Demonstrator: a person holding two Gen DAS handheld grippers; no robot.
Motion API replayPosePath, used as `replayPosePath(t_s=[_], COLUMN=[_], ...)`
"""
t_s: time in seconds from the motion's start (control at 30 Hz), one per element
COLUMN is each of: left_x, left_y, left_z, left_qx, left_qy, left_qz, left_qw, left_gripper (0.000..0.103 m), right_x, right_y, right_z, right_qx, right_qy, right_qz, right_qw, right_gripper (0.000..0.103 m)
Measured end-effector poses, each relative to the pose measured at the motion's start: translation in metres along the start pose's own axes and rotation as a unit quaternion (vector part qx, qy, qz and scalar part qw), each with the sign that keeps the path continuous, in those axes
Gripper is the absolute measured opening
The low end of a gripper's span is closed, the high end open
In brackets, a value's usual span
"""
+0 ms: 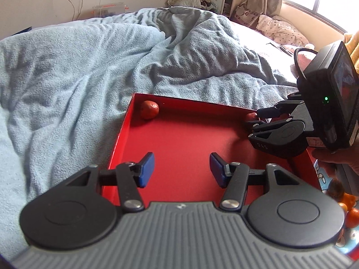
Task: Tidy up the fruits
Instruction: 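Grasp a small red fruit with the right gripper while the left gripper returns to the tray, then grasp the other small red fruit with the left gripper while the right gripper carries its fruit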
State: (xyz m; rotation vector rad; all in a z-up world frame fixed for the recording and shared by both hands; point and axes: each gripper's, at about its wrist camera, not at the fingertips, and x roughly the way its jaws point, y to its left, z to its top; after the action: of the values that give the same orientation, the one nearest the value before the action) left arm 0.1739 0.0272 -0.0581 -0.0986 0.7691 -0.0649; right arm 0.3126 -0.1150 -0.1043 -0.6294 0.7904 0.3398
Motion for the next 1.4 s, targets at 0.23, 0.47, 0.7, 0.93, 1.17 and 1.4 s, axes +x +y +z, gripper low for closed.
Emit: replayPosePath(t_s=[0.23, 0.47, 0.7, 0.93, 1.17, 1.4], left_x=[0.004, 0.007, 0.015, 0.044, 0.087, 0.116], left_y=[0.003, 0.002, 0.000, -0.005, -0.001, 0.001], left_z=[-0.001, -0.002, 0.008, 0.037, 0.056, 0.050], left_qx=[-0.003, 0.005, 0.001, 0.021, 0.034, 0.046], left_qy=[0.006, 0.006, 0.007, -0.003, 0.011, 0.027], left_qz=[0.005, 0.014, 0.022, 0.040, 0.083, 0.097], left_qw=[1.0000, 0.9999, 0.9997, 0.9990, 0.9959, 0.9938], left_gripper=[0.057, 0.057, 0.057, 0.057, 0.057, 0.059], right_x=[0.019, 0.013, -0.045, -0.125, -0.176, -0.194], right_y=[0.017, 0.012, -0.011, -0.009, 0.004, 0.005], right_z=[-0.003, -0.003, -0.018, -0.068, -0.105, -0.120], right_qx=[-0.073, -0.062, 0.071, 0.150, 0.165, 0.175], right_qy=[0.010, -0.001, -0.043, -0.088, -0.100, -0.095], right_qz=[-0.050, -0.041, 0.058, 0.121, 0.149, 0.150], right_qw=[0.996, 0.997, 0.995, 0.977, 0.970, 0.968], right_gripper=[0.036, 0.035, 0.035, 0.035, 0.035, 0.035])
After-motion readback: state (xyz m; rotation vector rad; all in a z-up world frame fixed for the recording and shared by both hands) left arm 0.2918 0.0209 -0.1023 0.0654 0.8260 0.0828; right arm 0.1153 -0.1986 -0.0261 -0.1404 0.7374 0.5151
